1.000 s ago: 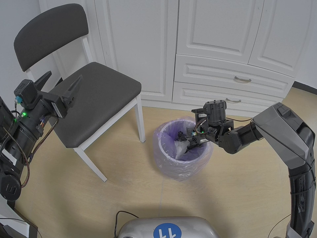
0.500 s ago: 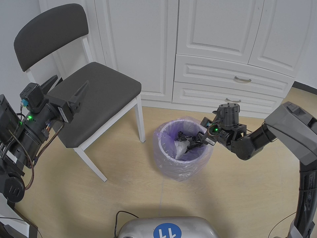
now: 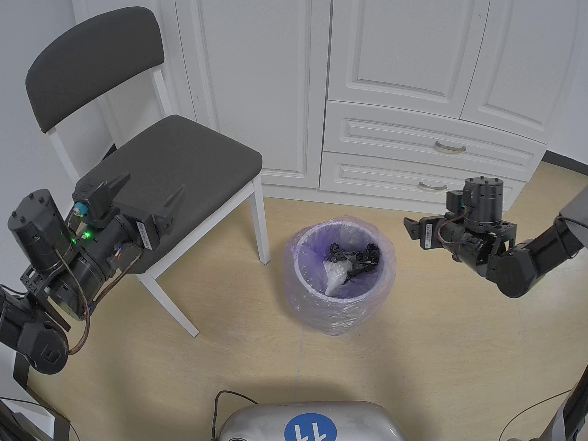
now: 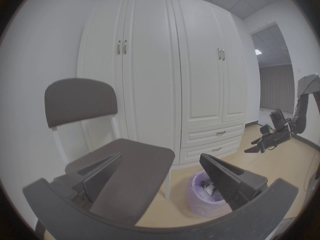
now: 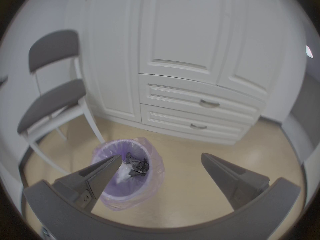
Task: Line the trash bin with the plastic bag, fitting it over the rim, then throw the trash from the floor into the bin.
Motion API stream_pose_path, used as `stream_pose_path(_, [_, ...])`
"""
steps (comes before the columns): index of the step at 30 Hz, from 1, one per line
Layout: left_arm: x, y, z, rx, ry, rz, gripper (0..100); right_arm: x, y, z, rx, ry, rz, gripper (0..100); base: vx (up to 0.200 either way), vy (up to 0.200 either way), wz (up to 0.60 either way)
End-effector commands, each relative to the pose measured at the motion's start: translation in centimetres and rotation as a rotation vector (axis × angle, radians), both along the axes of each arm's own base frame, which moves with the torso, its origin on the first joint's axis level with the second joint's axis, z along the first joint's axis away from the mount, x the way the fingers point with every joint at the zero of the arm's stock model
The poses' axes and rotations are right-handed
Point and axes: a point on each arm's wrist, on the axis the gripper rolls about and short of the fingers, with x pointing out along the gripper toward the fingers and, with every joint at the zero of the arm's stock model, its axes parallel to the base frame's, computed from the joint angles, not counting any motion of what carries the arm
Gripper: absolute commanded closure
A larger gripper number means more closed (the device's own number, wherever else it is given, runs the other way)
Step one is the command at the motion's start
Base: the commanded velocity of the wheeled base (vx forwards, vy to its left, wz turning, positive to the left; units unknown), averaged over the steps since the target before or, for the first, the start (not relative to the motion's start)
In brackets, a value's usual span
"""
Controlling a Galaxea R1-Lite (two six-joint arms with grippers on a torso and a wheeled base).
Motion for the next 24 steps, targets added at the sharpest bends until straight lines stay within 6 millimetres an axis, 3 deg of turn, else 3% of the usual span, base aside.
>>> stream_pose_path(1, [0.4,-0.2,-2.4,-0.090,0.125,-0.008,0,-3.2,-2.1,-0.2,0.196,0.040,-0.093,0,0.000,0.000,0.00])
stream_pose_path(8, [-0.6,0.3,-1.9,-0.120,0.112,0.096,0,-5.4,-3.0,-2.4,0.325,0.051,-0.149,0,0.000,0.000,0.00])
stream_pose_path(13, [-2.2,0.2,-1.9,-0.112,0.126,0.075,0,-6.4,-3.8,-2.5,0.296,0.023,-0.176,0,0.000,0.000,0.00])
stream_pose_path(18, [-4.4,1.6,-1.4,-0.126,0.104,0.131,0,-8.1,-3.6,0.6,0.249,-0.086,-0.146,0,0.000,0.000,0.00])
stream_pose_path(24, [-6.1,2.9,0.8,-0.139,0.072,0.153,0,-12.4,-4.1,6.3,0.195,-0.271,-0.069,0,0.000,0.000,0.00])
